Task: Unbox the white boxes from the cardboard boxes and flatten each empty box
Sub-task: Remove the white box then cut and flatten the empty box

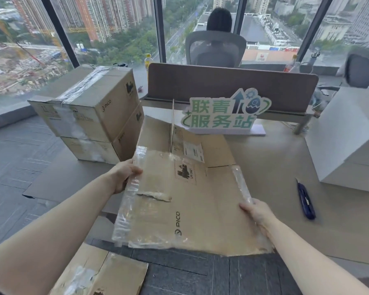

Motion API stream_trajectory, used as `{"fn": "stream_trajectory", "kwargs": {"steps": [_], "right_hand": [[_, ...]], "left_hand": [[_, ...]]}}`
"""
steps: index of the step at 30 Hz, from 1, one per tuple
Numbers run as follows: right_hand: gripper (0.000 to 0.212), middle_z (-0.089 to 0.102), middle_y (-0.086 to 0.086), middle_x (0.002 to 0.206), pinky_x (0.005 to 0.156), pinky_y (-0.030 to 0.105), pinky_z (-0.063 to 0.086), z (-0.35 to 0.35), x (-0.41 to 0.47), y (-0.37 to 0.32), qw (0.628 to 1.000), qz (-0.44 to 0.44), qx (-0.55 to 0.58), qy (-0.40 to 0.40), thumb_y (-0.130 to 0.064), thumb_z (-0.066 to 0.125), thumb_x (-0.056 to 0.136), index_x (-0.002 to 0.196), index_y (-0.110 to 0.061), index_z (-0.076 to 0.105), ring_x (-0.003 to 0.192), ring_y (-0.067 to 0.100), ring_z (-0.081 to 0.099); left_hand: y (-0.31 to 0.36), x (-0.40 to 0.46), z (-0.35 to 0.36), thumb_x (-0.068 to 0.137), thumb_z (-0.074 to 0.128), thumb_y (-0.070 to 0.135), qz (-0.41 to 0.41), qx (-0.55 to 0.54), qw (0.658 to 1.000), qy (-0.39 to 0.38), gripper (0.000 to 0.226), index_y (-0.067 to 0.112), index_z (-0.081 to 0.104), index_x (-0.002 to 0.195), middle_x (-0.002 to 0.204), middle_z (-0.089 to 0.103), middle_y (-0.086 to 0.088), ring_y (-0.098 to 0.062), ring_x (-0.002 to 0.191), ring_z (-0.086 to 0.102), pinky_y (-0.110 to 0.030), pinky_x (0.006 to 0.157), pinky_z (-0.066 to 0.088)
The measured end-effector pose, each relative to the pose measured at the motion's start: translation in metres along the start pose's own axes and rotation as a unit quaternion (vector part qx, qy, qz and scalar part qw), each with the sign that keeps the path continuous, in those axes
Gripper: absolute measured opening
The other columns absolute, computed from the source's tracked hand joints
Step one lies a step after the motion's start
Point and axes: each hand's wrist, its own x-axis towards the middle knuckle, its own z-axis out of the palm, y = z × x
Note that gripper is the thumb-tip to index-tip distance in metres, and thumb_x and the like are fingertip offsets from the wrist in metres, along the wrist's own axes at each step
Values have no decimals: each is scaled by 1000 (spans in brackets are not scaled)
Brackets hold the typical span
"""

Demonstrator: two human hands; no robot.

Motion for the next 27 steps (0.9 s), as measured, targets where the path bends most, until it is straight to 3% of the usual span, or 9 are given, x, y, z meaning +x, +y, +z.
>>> {"fn": "stream_trajectory", "kwargs": {"steps": [3, 5, 7, 11, 15, 19, 23, 27], "right_hand": [[16, 71, 14, 90, 67, 34, 50, -12, -7, -6, 996, -75, 12, 44, -13, 68, 92, 104, -3, 67, 75, 24, 63], [13, 70, 20, 96, 71, 38, 51, -20, -8, -4, 994, -90, 8, 65, -16, 66, 93, 101, -6, 66, 78, 26, 63], [13, 70, 21, 99, 82, 46, 54, -27, -5, -1, 993, -89, 0, 76, -20, 65, 94, 101, -9, 65, 85, 29, 65], [11, 72, 8, 100, 87, 47, 56, -34, 6, 9, 995, -63, 1, 74, -22, 63, 96, 103, -14, 63, 92, 27, 69], [16, 72, 11, 102, 90, 49, 55, -25, 25, 28, 999, -6, -17, 50, -19, 65, 94, 107, -10, 63, 94, 29, 69], [10, 69, 15, 104, 90, 44, 53, 1, 35, 45, 996, 29, -67, 47, -20, 63, 94, 98, -12, 60, 98, 33, 66], [32, 66, 11, 111, 83, 37, 50, 19, 41, 43, 989, 35, -136, 55, -33, 61, 94, 114, -8, 58, 96, 28, 63], [63, 52, 8, 139, 92, 32, 44, 26, 47, 34, 976, 69, -202, 49, -43, 61, 93, 143, -9, 40, 122, 30, 53]], "left_hand": [[-13, 3, 10, 95, 46, -8, 16, 44, 999, 7, 35, 15, 61, 117, 96, 70, -12, -26, 75, 68, -39, 65, 59], [-20, 12, 20, 94, 49, -7, 26, 65, 997, 15, 34, 17, 61, 116, 100, 71, -12, -30, 85, 68, -49, 82, 57], [-25, 22, 33, 91, 54, -7, 41, 92, 995, 30, 34, 17, 61, 115, 102, 72, -10, -31, 90, 68, -50, 88, 55], [-39, 41, 58, 84, 56, -4, 64, 172, 980, 78, 35, 15, 61, 114, 102, 70, -8, -23, 78, 65, -31, 64, 52], [-62, 67, 62, 80, 58, 3, 41, 266, 953, 140, 40, 12, 59, 119, 108, 67, -9, -28, 87, 63, -30, 69, 48], [-75, 73, 56, 88, 57, 14, 28, 318, 933, 166, 2, 15, 57, 90, 97, 63, -9, -33, 87, 59, -39, 79, 51], [-78, 86, 40, 91, 57, 18, 27, 336, 925, 174, 30, 7, 59, 118, 112, 64, -16, -38, 104, 60, -42, 90, 50], [-78, 103, 31, 90, 55, 14, 26, 375, 912, 163, 39, 6, 51, 128, 122, 61, -22, -43, 112, 56, -40, 88, 44]]}}
